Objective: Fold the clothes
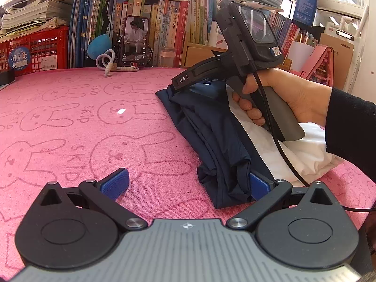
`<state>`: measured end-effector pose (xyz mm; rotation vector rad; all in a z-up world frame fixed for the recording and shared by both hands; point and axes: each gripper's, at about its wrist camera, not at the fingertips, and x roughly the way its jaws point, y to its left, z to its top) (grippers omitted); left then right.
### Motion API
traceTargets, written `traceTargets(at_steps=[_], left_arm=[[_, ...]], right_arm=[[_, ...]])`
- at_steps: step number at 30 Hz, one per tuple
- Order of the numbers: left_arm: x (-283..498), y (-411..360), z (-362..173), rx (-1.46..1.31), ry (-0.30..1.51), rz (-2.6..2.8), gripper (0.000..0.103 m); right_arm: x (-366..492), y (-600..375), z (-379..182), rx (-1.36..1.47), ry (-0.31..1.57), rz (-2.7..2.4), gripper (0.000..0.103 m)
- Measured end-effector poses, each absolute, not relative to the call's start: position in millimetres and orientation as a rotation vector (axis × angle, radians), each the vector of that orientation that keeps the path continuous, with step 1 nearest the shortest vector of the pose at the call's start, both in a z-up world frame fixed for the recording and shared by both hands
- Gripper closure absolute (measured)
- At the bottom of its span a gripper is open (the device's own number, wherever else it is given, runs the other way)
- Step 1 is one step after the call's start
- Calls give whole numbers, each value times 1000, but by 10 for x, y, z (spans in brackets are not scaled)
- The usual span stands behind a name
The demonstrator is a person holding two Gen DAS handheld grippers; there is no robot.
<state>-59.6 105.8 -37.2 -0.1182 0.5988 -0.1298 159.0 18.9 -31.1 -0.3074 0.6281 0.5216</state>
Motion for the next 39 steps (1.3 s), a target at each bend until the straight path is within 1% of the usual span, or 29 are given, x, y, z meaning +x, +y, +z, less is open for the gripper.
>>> traceTargets(at_steps=[2,4,6,10,12,17,20,23,25,27,30,32,35,39], left_arm=[[-597,1052,-371,-114,600,-129,0],[-595,1042,-372,-107,603,-127,0],[-595,1036,-373,-103,604,-125,0],[-594,1034,-373,-101,606,-124,0],[-597,1029,-367,-101,612,-115,0],[-635,1158,-214,-221,650,-80,0],[-705,1298,-25,-267,615,-64,0],[-636,1355,192,-239,567,-9,0],[-479,1322,316,-211,539,-3,0],[-275,1246,391,-192,512,-10,0],[45,1112,398,-194,505,-8,0],[207,1037,350,-219,525,-12,0],[293,940,284,-269,530,-46,0],[356,667,268,-241,513,-93,0]], right_arm=[[1576,107,-247,-253,620,528,59],[1511,-67,-146,-152,597,536,54],[1419,-277,-38,-62,580,551,52],[1195,-695,159,-21,542,550,47],[1085,-881,204,-32,532,546,46],[960,-1087,0,-78,582,545,45],[924,-1057,-145,-61,577,568,44],[929,-990,-224,-19,574,633,42],[904,-899,-276,-37,555,659,38],[888,-848,-304,-35,536,668,36],[914,-929,-277,55,552,721,35],[919,-1128,-245,174,574,769,36],[893,-1623,-211,369,585,783,36],[894,-2250,-203,462,570,665,36]])
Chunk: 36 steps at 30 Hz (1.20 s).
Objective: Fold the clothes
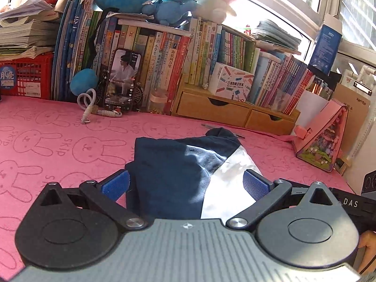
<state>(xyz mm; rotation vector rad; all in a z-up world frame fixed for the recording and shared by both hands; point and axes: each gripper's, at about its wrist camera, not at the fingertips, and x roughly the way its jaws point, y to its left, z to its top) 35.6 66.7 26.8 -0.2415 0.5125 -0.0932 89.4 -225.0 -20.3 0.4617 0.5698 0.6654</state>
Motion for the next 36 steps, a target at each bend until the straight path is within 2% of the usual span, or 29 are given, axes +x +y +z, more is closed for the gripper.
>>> traceTargets(at_steps=[5,11,14,16,18,20,22,26,29,32,36], left_arm=[[449,244,82,-140,555,-137,0],[324,159,-318,62,582,-50,0],[265,299,-378,-6,614,-58,0],[266,381,-413,-60,637,-71,0],[267,435,-448,-100,646,-88,0],[261,458,-458,-120,646,-96,0],[253,459,-457,-123,647,-99,0],[242,469,-449,-130,647,-103,0],[244,475,-444,-133,647,-104,0],[254,487,-436,-137,647,-105,0],[264,490,-430,-139,647,-106,0]], right_arm=[[1095,-2640,-421,557,670,555,37],[1387,-2412,-601,511,753,597,36],[1666,-2280,-612,528,777,643,30],[1935,-2213,-627,588,804,675,20],[2211,-2167,-633,656,816,646,21],[2468,-2123,-653,700,839,616,29],[2651,-2080,-693,709,856,598,50],[2820,-2060,-781,735,847,577,62],[2932,-2156,-855,803,829,502,86],[3061,-2221,-899,865,819,490,87],[3059,-2333,-725,855,675,421,87]])
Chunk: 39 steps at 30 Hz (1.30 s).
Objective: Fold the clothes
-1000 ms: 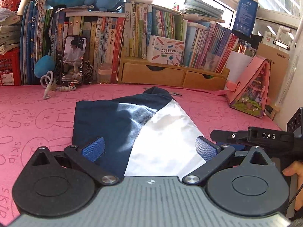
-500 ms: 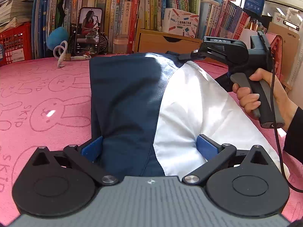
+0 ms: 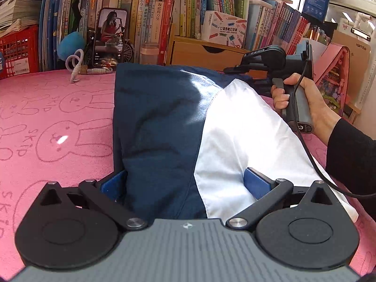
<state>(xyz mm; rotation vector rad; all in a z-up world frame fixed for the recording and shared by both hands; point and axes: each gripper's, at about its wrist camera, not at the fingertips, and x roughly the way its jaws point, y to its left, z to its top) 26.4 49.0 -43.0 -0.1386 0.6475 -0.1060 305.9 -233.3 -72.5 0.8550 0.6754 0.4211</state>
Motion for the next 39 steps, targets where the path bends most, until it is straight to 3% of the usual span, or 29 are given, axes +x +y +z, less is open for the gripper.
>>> traceTargets(at_steps=[5,9,16,24,26,27,28,32,33,39], left_arm=[[265,489,-422,-142,647,-108,0],[265,489,-417,-143,647,-110,0],[260,492,-415,-144,646,-111,0],[257,501,-407,-152,645,-115,0],[258,506,-402,-156,644,-117,0],[258,510,-399,-158,643,-118,0],[258,514,-397,-160,643,-119,0],[254,530,-390,-170,640,-123,0],[254,532,-388,-171,640,-123,0],[248,542,-382,-173,640,-124,0]], right_arm=[[2887,-2639,-524,857,631,378,85],[2501,-2569,-319,637,674,435,59],[1989,-1916,213,143,666,398,34],[2288,-892,449,-242,778,301,20],[2435,-710,313,-338,826,253,22],[2514,-651,227,-373,844,219,34],[2593,-630,153,-370,863,198,57],[2879,-613,-63,-290,912,138,79],[2928,-598,-78,-291,891,108,92],[3085,-800,7,-71,856,181,91]])
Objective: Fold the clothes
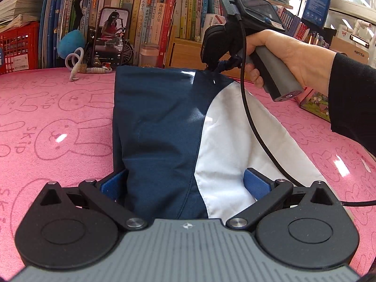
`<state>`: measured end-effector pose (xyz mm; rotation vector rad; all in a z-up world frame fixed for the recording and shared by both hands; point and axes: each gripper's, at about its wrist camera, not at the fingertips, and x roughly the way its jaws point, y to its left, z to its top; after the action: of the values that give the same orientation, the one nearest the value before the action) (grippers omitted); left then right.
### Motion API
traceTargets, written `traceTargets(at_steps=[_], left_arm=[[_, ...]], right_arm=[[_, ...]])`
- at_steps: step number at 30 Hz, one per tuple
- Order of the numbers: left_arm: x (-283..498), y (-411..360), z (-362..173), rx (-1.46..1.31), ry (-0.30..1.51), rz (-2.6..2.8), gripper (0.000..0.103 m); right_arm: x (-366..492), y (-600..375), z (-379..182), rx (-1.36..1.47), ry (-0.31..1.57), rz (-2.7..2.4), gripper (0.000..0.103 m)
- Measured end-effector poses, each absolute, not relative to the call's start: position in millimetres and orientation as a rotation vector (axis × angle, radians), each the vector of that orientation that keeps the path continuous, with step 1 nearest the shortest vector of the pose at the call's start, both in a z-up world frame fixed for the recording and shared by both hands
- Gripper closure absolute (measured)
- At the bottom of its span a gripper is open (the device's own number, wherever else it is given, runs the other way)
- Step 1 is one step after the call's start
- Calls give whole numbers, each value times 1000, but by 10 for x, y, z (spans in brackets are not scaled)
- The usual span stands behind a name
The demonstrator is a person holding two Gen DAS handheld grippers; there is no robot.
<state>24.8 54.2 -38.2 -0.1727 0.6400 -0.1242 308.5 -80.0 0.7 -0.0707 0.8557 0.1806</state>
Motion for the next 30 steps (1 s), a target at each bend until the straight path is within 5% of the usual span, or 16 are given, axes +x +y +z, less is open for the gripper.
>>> traceTargets(at_steps=[4,10,19,30], left_arm=[[257,546,-379,-173,640,-123,0],[261,546,-384,-171,641,-122,0],[270,544,-388,-166,644,-120,0],[-66,858,-324,-159,701,-105,0]], right_arm=[[2798,-1017,188,4,783,342,62],[2025,-1393,316,15,687,504,48],[600,-1894,-115,-14,729,548,46],[36,-2288,-303,9,773,542,42]])
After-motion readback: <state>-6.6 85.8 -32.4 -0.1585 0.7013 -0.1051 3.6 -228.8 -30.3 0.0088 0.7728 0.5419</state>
